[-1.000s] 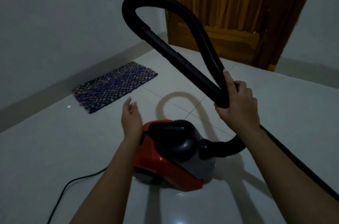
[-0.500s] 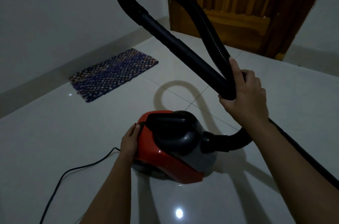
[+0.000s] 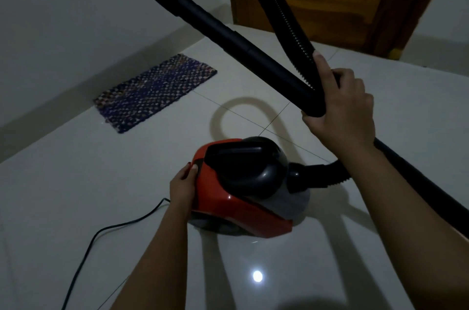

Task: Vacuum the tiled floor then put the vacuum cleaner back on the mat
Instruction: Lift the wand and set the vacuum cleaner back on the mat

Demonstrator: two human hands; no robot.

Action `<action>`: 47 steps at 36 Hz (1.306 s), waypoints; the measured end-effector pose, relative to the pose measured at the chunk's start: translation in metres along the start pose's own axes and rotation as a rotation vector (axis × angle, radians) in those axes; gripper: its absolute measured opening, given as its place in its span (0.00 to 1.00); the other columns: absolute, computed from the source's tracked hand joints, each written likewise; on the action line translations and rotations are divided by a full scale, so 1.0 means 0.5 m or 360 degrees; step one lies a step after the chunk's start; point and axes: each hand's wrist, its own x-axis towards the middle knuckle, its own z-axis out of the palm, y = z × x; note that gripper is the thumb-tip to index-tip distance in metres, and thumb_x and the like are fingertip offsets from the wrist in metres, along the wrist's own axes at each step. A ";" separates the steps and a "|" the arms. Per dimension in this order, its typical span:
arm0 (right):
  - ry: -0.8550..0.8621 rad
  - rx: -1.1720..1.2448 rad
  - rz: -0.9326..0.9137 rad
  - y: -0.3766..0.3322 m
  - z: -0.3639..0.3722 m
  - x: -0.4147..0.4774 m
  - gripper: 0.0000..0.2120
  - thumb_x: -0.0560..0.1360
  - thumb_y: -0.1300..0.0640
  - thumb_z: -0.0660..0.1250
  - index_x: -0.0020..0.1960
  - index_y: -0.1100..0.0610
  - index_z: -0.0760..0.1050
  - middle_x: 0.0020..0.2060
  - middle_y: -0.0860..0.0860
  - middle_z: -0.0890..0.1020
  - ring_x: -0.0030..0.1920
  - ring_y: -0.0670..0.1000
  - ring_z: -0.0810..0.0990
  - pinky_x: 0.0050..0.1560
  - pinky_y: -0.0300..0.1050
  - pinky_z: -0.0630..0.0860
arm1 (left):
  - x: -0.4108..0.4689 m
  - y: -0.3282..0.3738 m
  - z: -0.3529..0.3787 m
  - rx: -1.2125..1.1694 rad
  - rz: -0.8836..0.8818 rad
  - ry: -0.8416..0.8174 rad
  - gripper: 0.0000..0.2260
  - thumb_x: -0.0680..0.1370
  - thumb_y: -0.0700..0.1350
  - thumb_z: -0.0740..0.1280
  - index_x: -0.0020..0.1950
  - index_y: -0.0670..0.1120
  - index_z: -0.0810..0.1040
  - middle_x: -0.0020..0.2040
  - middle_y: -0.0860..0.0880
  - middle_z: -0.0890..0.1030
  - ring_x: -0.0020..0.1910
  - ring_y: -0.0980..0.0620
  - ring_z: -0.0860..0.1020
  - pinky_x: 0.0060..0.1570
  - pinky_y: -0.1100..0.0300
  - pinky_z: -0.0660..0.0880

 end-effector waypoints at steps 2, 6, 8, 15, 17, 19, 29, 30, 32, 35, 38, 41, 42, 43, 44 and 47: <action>0.0003 -0.0007 0.0005 0.001 -0.003 0.002 0.45 0.68 0.55 0.72 0.78 0.48 0.52 0.61 0.62 0.71 0.55 0.64 0.72 0.52 0.59 0.69 | -0.008 0.000 0.007 0.0014 0.0005 -0.0003 0.20 0.79 0.47 0.63 0.69 0.40 0.72 0.68 0.40 0.74 0.66 0.43 0.72 0.69 0.47 0.67; -0.0002 -0.0031 0.0026 0.008 -0.009 0.003 0.45 0.67 0.55 0.72 0.78 0.48 0.52 0.60 0.61 0.71 0.54 0.63 0.72 0.52 0.58 0.69 | -0.022 -0.005 0.026 0.0084 0.0047 -0.0044 0.22 0.79 0.53 0.60 0.71 0.45 0.70 0.69 0.42 0.73 0.67 0.42 0.71 0.69 0.45 0.67; -0.0005 -0.0034 0.0035 0.015 -0.011 0.000 0.45 0.67 0.55 0.72 0.78 0.48 0.53 0.59 0.61 0.71 0.54 0.63 0.72 0.52 0.58 0.69 | -0.024 -0.006 0.033 0.0088 0.0040 -0.0069 0.23 0.79 0.55 0.59 0.71 0.46 0.69 0.70 0.43 0.72 0.68 0.42 0.71 0.69 0.43 0.67; -0.0017 -0.0032 0.0046 0.023 -0.020 -0.007 0.45 0.67 0.55 0.72 0.77 0.47 0.52 0.59 0.61 0.71 0.54 0.62 0.72 0.53 0.59 0.69 | -0.030 0.000 0.039 0.0171 0.0057 -0.0092 0.24 0.80 0.55 0.57 0.73 0.45 0.65 0.71 0.42 0.70 0.68 0.41 0.69 0.69 0.43 0.65; -0.0015 -0.0032 0.0047 0.022 -0.020 -0.008 0.45 0.67 0.55 0.72 0.77 0.47 0.52 0.59 0.61 0.71 0.54 0.62 0.72 0.53 0.59 0.69 | -0.031 0.001 0.040 0.0223 0.0060 -0.0110 0.24 0.80 0.56 0.55 0.73 0.45 0.63 0.71 0.41 0.69 0.69 0.40 0.68 0.70 0.43 0.65; -0.0010 -0.0034 0.0049 0.021 -0.020 -0.009 0.45 0.66 0.55 0.73 0.77 0.47 0.53 0.59 0.61 0.71 0.53 0.62 0.72 0.53 0.58 0.69 | -0.034 0.008 0.041 0.0286 0.0054 -0.0113 0.24 0.81 0.55 0.54 0.73 0.44 0.62 0.71 0.40 0.69 0.69 0.40 0.68 0.70 0.44 0.64; -0.0021 -0.0055 0.0044 0.029 -0.025 -0.024 0.46 0.65 0.55 0.73 0.77 0.48 0.54 0.58 0.61 0.73 0.52 0.62 0.73 0.51 0.58 0.70 | 0.008 0.028 0.034 0.0156 -0.0247 -0.0352 0.21 0.78 0.52 0.59 0.64 0.38 0.72 0.58 0.37 0.78 0.56 0.39 0.76 0.61 0.44 0.73; -0.0027 -0.0050 0.0047 0.030 -0.026 -0.026 0.46 0.65 0.55 0.73 0.77 0.48 0.54 0.58 0.61 0.72 0.52 0.62 0.73 0.51 0.58 0.70 | 0.001 0.044 0.034 0.0133 -0.0258 -0.0324 0.19 0.78 0.50 0.60 0.58 0.36 0.75 0.54 0.37 0.79 0.53 0.39 0.77 0.56 0.46 0.75; -0.0030 -0.0050 0.0052 0.032 -0.028 -0.028 0.46 0.65 0.55 0.73 0.77 0.47 0.54 0.58 0.60 0.72 0.52 0.62 0.73 0.51 0.57 0.70 | -0.015 0.084 0.038 0.0123 -0.0135 -0.0209 0.14 0.79 0.46 0.59 0.53 0.35 0.75 0.50 0.37 0.78 0.50 0.42 0.76 0.46 0.53 0.74; -0.0021 -0.0050 0.0074 0.032 -0.031 -0.028 0.46 0.65 0.55 0.73 0.77 0.47 0.53 0.58 0.60 0.72 0.52 0.62 0.73 0.52 0.57 0.70 | -0.060 0.152 0.054 0.0128 0.0349 -0.0247 0.17 0.82 0.45 0.56 0.68 0.41 0.70 0.66 0.43 0.73 0.65 0.45 0.71 0.61 0.56 0.68; -0.0033 -0.0043 0.0086 0.033 -0.032 -0.023 0.46 0.65 0.55 0.73 0.77 0.46 0.52 0.59 0.60 0.72 0.53 0.62 0.72 0.52 0.58 0.70 | -0.105 0.195 0.077 0.0143 0.0708 -0.0617 0.14 0.81 0.48 0.58 0.66 0.49 0.72 0.67 0.48 0.74 0.68 0.51 0.70 0.63 0.61 0.65; -0.0038 -0.0037 0.0096 0.035 -0.031 -0.018 0.46 0.66 0.55 0.73 0.77 0.46 0.51 0.60 0.60 0.72 0.54 0.61 0.72 0.53 0.57 0.70 | -0.119 0.199 0.091 0.0554 0.0898 -0.0902 0.13 0.80 0.54 0.60 0.64 0.57 0.73 0.62 0.51 0.78 0.63 0.52 0.75 0.65 0.56 0.70; -0.0041 -0.0036 0.0098 0.036 -0.031 -0.018 0.46 0.67 0.55 0.73 0.77 0.46 0.51 0.60 0.60 0.71 0.54 0.61 0.72 0.53 0.57 0.70 | -0.120 0.196 0.092 0.0754 0.1024 -0.0912 0.15 0.79 0.55 0.59 0.65 0.56 0.73 0.62 0.52 0.78 0.64 0.52 0.74 0.66 0.54 0.69; -0.0044 -0.0035 0.0101 0.037 -0.029 -0.017 0.46 0.67 0.54 0.72 0.77 0.46 0.51 0.60 0.59 0.71 0.55 0.61 0.72 0.54 0.57 0.69 | -0.120 0.191 0.093 0.0941 0.1164 -0.0890 0.17 0.79 0.56 0.58 0.67 0.57 0.72 0.63 0.53 0.78 0.64 0.53 0.73 0.67 0.51 0.68; -0.0046 -0.0034 0.0102 0.038 -0.029 -0.016 0.46 0.67 0.54 0.72 0.77 0.46 0.51 0.61 0.59 0.71 0.55 0.61 0.72 0.54 0.57 0.69 | -0.120 0.186 0.092 0.1075 0.1289 -0.0871 0.19 0.78 0.59 0.57 0.68 0.59 0.70 0.63 0.54 0.77 0.65 0.54 0.73 0.68 0.48 0.66; -0.0049 -0.0035 0.0104 0.041 -0.027 -0.015 0.45 0.67 0.54 0.72 0.77 0.46 0.51 0.61 0.59 0.71 0.55 0.61 0.72 0.54 0.57 0.69 | -0.120 0.174 0.087 0.1341 0.1483 -0.0863 0.22 0.78 0.61 0.54 0.72 0.63 0.61 0.61 0.56 0.75 0.64 0.55 0.70 0.68 0.47 0.62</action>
